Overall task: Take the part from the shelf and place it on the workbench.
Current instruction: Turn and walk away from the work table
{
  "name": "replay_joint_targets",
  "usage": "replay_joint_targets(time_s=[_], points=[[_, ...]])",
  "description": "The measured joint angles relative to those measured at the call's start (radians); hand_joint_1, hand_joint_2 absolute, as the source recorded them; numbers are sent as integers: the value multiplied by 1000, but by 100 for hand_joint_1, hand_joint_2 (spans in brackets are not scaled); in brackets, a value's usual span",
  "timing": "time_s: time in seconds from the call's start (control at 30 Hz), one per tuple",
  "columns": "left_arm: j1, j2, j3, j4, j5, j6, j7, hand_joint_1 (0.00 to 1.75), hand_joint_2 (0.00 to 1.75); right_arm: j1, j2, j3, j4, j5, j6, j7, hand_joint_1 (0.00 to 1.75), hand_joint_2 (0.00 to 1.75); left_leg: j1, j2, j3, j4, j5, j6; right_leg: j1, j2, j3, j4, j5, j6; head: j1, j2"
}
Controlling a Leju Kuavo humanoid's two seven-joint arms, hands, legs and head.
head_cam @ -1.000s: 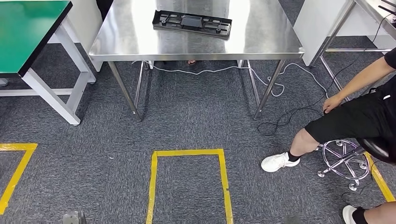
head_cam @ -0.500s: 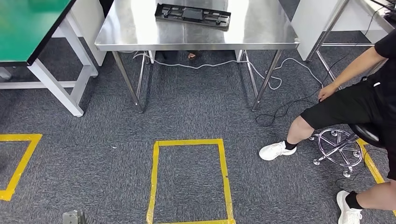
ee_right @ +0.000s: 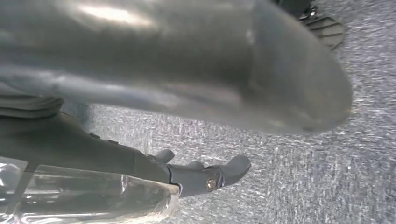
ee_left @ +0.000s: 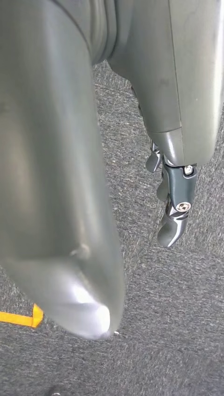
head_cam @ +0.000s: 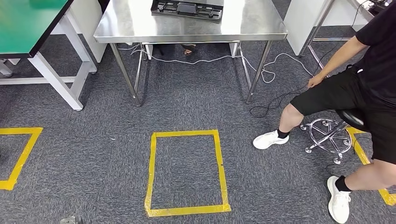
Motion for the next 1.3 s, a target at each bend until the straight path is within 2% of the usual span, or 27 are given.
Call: replay_joint_targets(time_s=[0.03,0.1,0.13,0.2,0.27,0.3,0.33,0.37,0.4,0.43,0.5,0.53,0.57,0.63,0.67,0.7,0.77,0.8,0.83,0.87,0.9,0.97,1.03,1.1,1.17,1.23,1.3], points=[[0,0,-1,0,0,1,0,0,0,0,0,2,0,1,0,1,0,0,-4,-1,17,-32,-10,5,1,0,-4,0,10,8,0,0],[0,0,-4,0,0,2,0,0,0,0,0,5,2,3,0,3,0,0,-9,2,4,-44,5,20,1,0,-10,-4,26,23,2,0],[0,-1,-5,0,0,2,0,0,0,0,-1,6,3,4,0,4,0,0,-9,4,-8,-48,18,30,1,0,-18,5,14,24,2,0],[-2,-3,-8,0,0,2,0,0,0,0,-2,8,6,6,-1,6,0,0,-8,9,-39,-56,49,48,1,2,-47,70,-65,10,6,0],[-2,-3,-11,0,0,2,0,0,0,0,-2,11,6,11,-1,8,0,0,-12,10,-76,-55,78,53,1,3,-76,195,-160,-2,10,0],[-2,-3,-12,0,0,2,0,0,0,-1,-2,12,6,12,-1,10,0,0,-13,11,-94,-54,94,52,1,3,-82,256,-177,2,11,0],[-2,-3,-13,0,0,3,0,0,0,-1,-3,13,6,13,-1,10,0,0,-14,12,-112,-53,110,50,1,3,-76,296,-167,14,12,0],[-2,-3,-14,0,0,3,0,0,0,-2,-4,13,6,14,-1,11,0,0,-15,13,-130,-53,126,48,1,3,-54,304,-138,27,13,0],[-2,-3,-15,0,0,2,0,0,0,-3,-4,13,6,14,-1,12,0,0,-15,14,-147,-52,141,45,2,3,-15,275,-109,35,13,0],[-2,-4,-16,0,0,2,0,0,0,-4,-5,13,6,14,-1,12,0,0,-17,14,-162,-51,155,40,2,3,45,207,-96,35,14,0],[-2,-4,-16,0,0,2,0,0,0,-9,-5,13,6,14,-1,13,0,0,-21,14,-180,-48,180,31,10,3,176,19,-123,20,13,0],[-3,-3,-16,0,0,3,0,0,0,-11,-4,13,6,14,-1,13,0,0,-23,14,-185,-47,192,27,10,4,215,-47,-141,14,10,0],[-2,-2,-16,0,0,3,0,0,0,-12,-3,13,6,14,-1,14,0,0,-23,14,-190,-46,204,25,10,5,227,-78,-150,12,8,0],[2,1,-16,2,0,3,0,0,0,-10,0,13,8,14,-1,14,0,0,-17,14,-206,-33,203,17,-1,1,204,-66,-140,2,3,0],[5,1,-16,3,0,3,0,0,0,-8,-1,13,9,14,-1,16,0,0,-13,13,-215,-12,173,12,-2,-1,191,-59,-132,-8,2,0],[8,1,-16,4,0,3,1,0,0,-6,-1,13,10,14,-1,17,0,0,-11,12,-224,27,123,7,-1,-5,176,-55,-121,-19,1,0],[11,1,-16,4,0,3,1,0,0,-4,-1,14,10,14,-1,18,0,0,-9,10,-238,141,11,2,4,-7,145,-44,-100,-29,0,0],[11,1,-16,4,0,3,1,0,0,-3,-1,14,10,14,-1,17,0,0,-9,10,-241,201,-18,1,6,-8,127,-36,-90,-29,-1,0],[11,2,-16,4,0,3,1,0,0,-3,0,14,10,15,-1,17,0,0,-9,10,-235,240,-16,1,7,-8,108,-26,-82,-28,-1,0],[11,2,-16,4,0,3,0,0,0,-3,0,14,10,16,-1,18,0,0,-8,10,-217,251,5,2,8,-8,88,-15,-75,-26,-1,0],[11,2,-16,4,0,4,0,0,0,-2,0,14,10,17,-1,18,0,0,-8,10,-183,228,35,4,8,-7,69,-3,-70,-23,-2,0],[10,2,-16,4,0,7,0,0,0,-2,0,14,10,20,0,19,0,0,-8,6,-93,113,41,9,9,-7,41,12,-59,-16,-1,0],[11,2,-17,4,0,11,0,0,0,-4,0,15,10,21,0,20,0,0,-15,2,-36,18,6,16,11,-7,30,16,-45,-4,0,0],[12,2,-17,4,0,12,0,0,0,-6,0,15,10,21,0,20,0,0,-21,2,-33,-10,10,29,13,-7,24,13,-31,10,0,0],[11,1,-17,4,0,13,0,0,0,-6,-1,15,10,21,0,20,0,0,-21,10,-46,-28,34,49,13,-5,6,30,-40,17,1,0],[10,-1,-17,4,0,14,0,0,0,-5,-1,15,11,20,0,19,0,0,-20,18,-66,-39,58,62,10,-1,-38,118,-98,14,5,0],[10,-1,-16,4,0,15,0,0,0,-5,-1,15,11,21,0,19,0,0,-21,25,-92,-38,77,64,7,1,-87,249,-168,13,7,0]])
